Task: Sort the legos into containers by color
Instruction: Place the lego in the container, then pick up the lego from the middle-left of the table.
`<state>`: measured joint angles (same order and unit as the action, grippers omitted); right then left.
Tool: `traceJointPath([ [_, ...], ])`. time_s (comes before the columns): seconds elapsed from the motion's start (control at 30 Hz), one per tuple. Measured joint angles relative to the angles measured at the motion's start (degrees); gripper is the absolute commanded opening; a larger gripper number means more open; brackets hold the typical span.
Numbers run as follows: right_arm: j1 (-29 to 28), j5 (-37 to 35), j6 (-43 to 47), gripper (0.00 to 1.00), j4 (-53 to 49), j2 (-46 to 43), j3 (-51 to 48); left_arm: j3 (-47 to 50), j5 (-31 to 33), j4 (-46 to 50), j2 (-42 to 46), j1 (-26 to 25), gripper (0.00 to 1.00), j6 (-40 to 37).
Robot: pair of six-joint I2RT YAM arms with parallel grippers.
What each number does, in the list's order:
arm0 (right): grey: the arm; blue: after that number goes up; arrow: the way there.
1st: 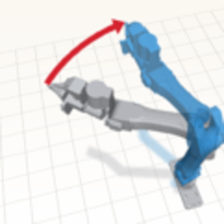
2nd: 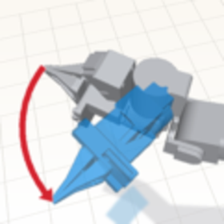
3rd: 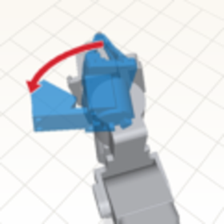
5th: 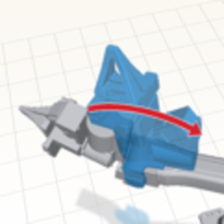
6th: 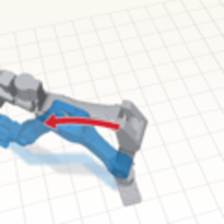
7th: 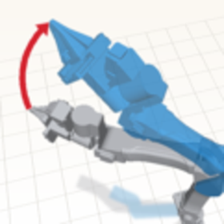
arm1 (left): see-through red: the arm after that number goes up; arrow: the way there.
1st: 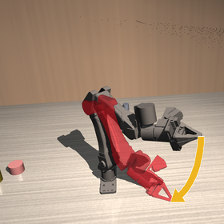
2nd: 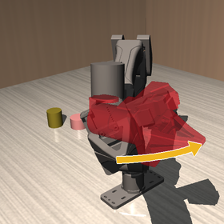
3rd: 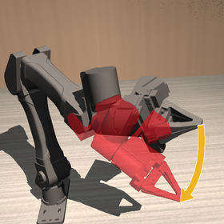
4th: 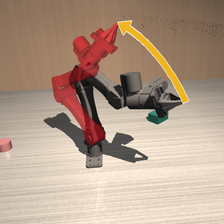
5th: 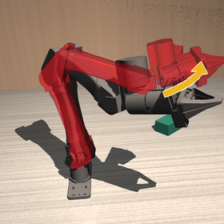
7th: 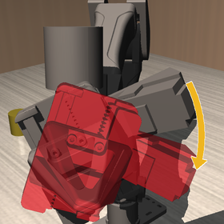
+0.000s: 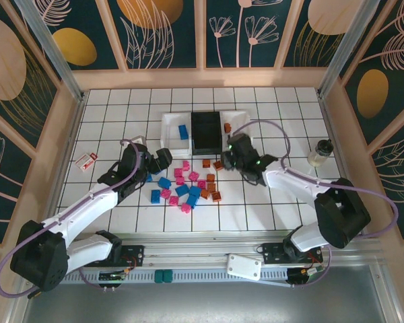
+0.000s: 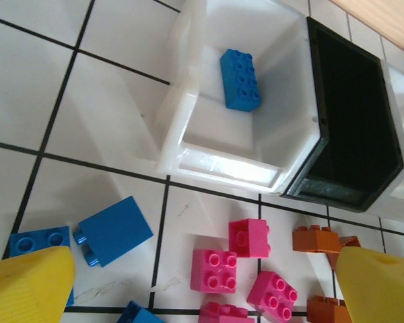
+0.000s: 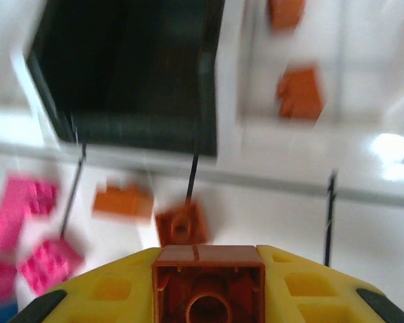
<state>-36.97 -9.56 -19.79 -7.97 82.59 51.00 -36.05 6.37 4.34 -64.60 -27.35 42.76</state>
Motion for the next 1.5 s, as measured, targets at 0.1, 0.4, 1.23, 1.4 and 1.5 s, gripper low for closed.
traceJointPath([
  [0.1, 4.3, -0.1, 0.0, 0.3, 0.6, 3.0, 5.7, 0.5, 1.3, 0.9, 0.3, 0.0, 0.99, 0.7],
  [0.4, 11.2, 0.0, 0.3, 0.61, 0.7, 22.4, 20.7, 0.8, 5.1, 4.0, 0.5, 0.0, 0.98, 2.4],
  [1.23, 7.0, 0.6, -0.3, 0.72, 2.6, 12.9, 13.1, 2.8, 1.6, -3.0, -13.4, 7.1, 0.82, -1.8],
  [1.4, 7.0, 0.6, -0.3, 0.72, 2.6, 12.2, 12.0, -1.5, 5.3, -2.3, -15.5, 5.9, 0.67, -4.3],
  [1.5, 7.0, 0.6, -0.5, 0.72, 2.8, 12.2, 11.5, 0.3, 6.8, -2.3, -14.7, 5.6, 0.66, -4.0],
])
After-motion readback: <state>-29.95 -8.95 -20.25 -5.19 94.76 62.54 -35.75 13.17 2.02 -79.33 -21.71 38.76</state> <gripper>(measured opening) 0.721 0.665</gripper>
